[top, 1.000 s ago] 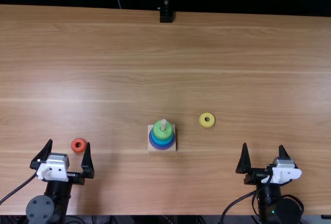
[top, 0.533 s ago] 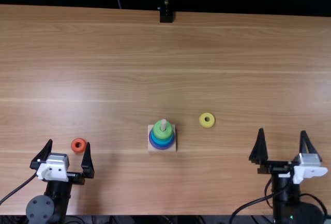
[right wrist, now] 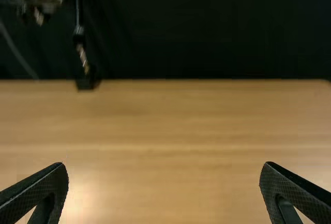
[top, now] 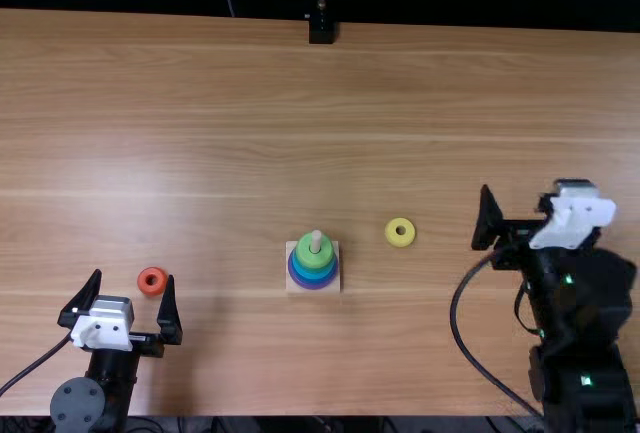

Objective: Build the Hanoi tower: stack the rings onto the peg from bottom to top in this color order: purple, dark blue, light blue, dark green, light green, yellow, orange.

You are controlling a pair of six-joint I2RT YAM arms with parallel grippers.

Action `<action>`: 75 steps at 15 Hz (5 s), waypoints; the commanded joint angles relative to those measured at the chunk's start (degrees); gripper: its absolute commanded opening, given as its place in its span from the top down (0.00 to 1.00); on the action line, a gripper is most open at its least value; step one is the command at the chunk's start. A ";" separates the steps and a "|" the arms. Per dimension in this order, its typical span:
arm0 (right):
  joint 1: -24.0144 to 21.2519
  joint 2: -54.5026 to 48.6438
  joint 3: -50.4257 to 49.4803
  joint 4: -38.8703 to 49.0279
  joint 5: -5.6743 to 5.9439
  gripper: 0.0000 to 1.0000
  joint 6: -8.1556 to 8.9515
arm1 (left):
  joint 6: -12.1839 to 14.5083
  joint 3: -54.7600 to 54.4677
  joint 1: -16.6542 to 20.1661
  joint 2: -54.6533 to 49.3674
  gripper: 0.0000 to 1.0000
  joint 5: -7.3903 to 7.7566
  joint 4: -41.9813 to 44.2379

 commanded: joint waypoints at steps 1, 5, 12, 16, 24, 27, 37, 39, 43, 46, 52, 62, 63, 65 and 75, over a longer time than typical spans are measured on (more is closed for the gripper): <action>2.72 5.37 4.86 -2.39 -0.18 0.00 -0.63 | 0.35 -1.85 0.43 -0.67 0.00 0.21 -0.45; 11.69 19.25 13.30 -13.25 -0.28 0.00 0.01 | 0.35 -1.85 0.43 -0.67 0.00 0.21 -0.45; 16.08 37.54 17.87 -14.73 0.35 0.00 0.11 | 0.35 -1.85 0.43 -0.67 0.00 0.10 -0.45; 15.99 43.34 18.04 -16.10 0.46 0.00 0.11 | 0.35 -1.85 0.43 -0.67 0.00 0.21 -0.45; 15.91 51.07 20.94 -19.89 0.35 0.00 -0.20 | 0.35 -1.85 0.43 -0.67 0.00 0.21 -0.45; 15.91 52.56 21.65 -19.79 0.35 0.00 -0.31 | 0.35 -1.85 0.43 -0.67 0.00 0.10 -0.45; 15.82 54.15 22.18 -23.06 0.35 0.40 -1.68 | 0.35 -1.85 0.43 -0.67 0.00 0.10 -0.45; 15.38 54.15 22.18 -22.74 0.46 0.72 -1.89 | 0.35 -1.85 0.43 -0.67 0.00 0.10 -0.45; 14.50 54.06 22.18 -22.21 0.35 1.00 -2.00 | 0.35 -1.85 0.43 -0.67 0.00 0.21 -0.45; 14.59 53.53 25.25 -23.27 0.35 1.00 -2.00 | 0.35 -1.85 0.43 -0.67 0.00 0.21 -0.45; 15.64 46.15 40.46 -46.68 0.35 1.00 -2.84 | 0.35 -1.85 0.43 -0.67 0.00 0.10 -0.45; 27.07 45.97 61.90 -69.15 -0.28 1.00 -3.26 | 0.35 -1.85 0.43 -0.67 0.00 0.21 -0.45; 28.47 45.62 62.25 -69.15 -0.28 1.00 -3.26 | 0.35 -1.85 0.43 -0.67 0.00 0.10 -0.45; 30.06 45.45 63.75 -69.04 -0.28 1.00 -3.16 | 0.35 -1.85 0.43 -0.67 0.00 0.21 -0.45; 36.38 46.06 65.59 -68.09 -0.49 1.00 -2.74 | 0.35 -1.85 0.43 -0.67 0.00 0.21 -0.45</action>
